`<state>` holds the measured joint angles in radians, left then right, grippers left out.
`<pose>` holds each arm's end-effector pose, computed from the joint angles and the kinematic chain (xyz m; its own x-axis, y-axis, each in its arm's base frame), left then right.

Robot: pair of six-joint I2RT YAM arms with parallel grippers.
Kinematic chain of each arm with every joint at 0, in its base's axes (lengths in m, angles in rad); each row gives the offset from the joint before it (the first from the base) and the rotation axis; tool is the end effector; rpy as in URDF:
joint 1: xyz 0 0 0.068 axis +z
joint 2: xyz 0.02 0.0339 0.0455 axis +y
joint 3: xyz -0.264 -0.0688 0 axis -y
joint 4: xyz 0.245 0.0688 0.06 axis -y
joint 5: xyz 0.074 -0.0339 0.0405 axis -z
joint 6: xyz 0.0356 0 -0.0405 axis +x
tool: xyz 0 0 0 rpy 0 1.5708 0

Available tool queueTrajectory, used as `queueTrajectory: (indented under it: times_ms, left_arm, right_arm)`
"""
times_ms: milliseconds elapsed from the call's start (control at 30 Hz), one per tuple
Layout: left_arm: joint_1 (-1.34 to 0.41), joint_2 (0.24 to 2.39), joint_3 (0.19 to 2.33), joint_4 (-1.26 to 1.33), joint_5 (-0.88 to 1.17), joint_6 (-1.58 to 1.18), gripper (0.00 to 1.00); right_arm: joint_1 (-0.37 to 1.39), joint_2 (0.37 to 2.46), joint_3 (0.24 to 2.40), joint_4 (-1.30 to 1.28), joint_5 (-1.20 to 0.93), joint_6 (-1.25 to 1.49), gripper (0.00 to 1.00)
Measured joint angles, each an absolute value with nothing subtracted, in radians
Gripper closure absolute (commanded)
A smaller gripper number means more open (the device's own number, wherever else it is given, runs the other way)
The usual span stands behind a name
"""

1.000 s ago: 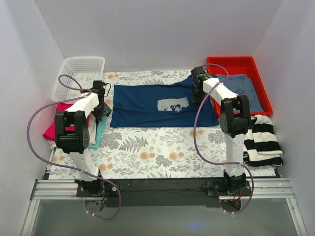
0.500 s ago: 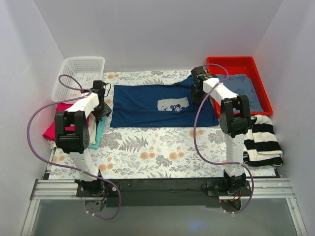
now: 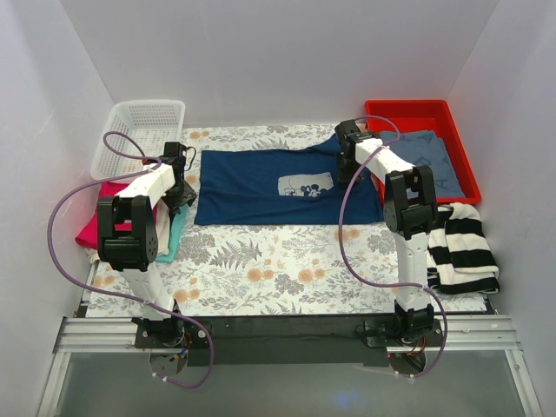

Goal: Fold and stack the t-shirts
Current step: Fold the flattened tshirt in 1/3 of the way

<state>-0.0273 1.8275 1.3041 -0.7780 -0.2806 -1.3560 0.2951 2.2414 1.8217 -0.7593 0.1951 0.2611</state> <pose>0.3582 0.0001 0.1941 -0.1590 -0.9348 -0.3175 -0.9515 0.2309 -0.2031 0.4554 0.1312 0.1746 -0.9097 -0.0118 -0.4152 0.0210 0.9970 -0.0745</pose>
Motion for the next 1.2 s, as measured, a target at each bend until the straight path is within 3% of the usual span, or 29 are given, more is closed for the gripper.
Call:
queueTrajectory:
  times_ms: [167, 567, 1200]
  left_arm:
    - [-0.027, 1.827, 1.305, -0.778, -0.281, -1.354, 0.62]
    - [-0.027, 1.829, 1.315, -0.777, -0.281, -1.349, 0.62]
    - [-0.027, 1.861, 1.324, -0.777, -0.279, -1.349, 0.62]
  right_arm:
    - [0.295, 2.241, 1.821, -0.757, 0.19, 0.262, 0.99]
    - [0.295, 2.234, 1.832, -0.765, 0.191, 0.265, 0.99]
    - [0.324, 2.289, 2.109, -0.743, 0.067, 0.205, 0.99]
